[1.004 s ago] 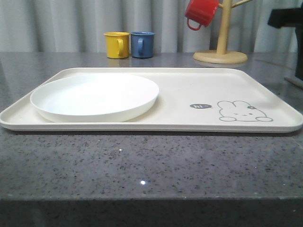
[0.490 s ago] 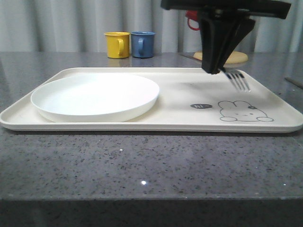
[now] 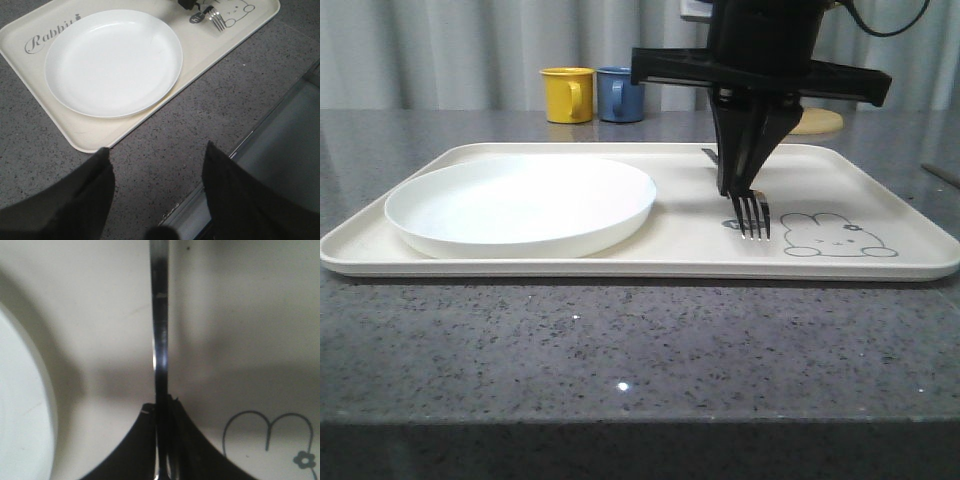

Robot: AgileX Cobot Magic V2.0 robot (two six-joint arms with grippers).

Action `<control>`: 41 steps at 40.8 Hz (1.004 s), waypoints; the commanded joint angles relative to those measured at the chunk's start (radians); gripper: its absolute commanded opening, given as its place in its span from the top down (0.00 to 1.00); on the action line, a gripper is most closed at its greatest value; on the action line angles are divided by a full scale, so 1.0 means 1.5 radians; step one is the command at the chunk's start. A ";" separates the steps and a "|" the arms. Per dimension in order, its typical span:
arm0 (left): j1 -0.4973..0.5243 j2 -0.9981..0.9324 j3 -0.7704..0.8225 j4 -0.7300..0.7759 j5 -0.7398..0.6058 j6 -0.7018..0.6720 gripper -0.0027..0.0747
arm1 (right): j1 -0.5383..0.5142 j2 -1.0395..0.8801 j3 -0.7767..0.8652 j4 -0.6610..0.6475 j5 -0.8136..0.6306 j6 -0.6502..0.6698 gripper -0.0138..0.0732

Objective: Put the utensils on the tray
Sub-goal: 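Lower the fork onto the tray beside the plate and release, then grasp the metal chopsticks with the right gripper and lift them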

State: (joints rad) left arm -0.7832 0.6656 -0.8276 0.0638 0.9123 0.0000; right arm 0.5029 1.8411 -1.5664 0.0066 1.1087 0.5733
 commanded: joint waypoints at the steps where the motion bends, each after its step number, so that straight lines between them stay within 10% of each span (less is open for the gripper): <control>1: -0.006 -0.001 -0.019 0.001 -0.047 -0.006 0.46 | 0.000 -0.019 -0.022 -0.004 -0.016 0.002 0.72; 10: -0.006 -0.001 -0.019 0.001 -0.047 -0.006 0.46 | 0.000 -0.025 -0.022 -0.004 -0.011 0.007 0.49; 26: -0.006 -0.001 -0.019 0.001 -0.047 -0.006 0.46 | -0.021 -0.179 -0.001 -0.101 0.060 -0.140 0.51; 41: -0.006 -0.001 -0.019 0.001 -0.047 -0.006 0.46 | -0.221 -0.244 0.115 -0.101 0.090 -0.258 0.51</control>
State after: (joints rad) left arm -0.7832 0.6656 -0.8276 0.0638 0.9123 0.0000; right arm 0.2359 1.5179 -1.4008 -0.1256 1.2328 0.2430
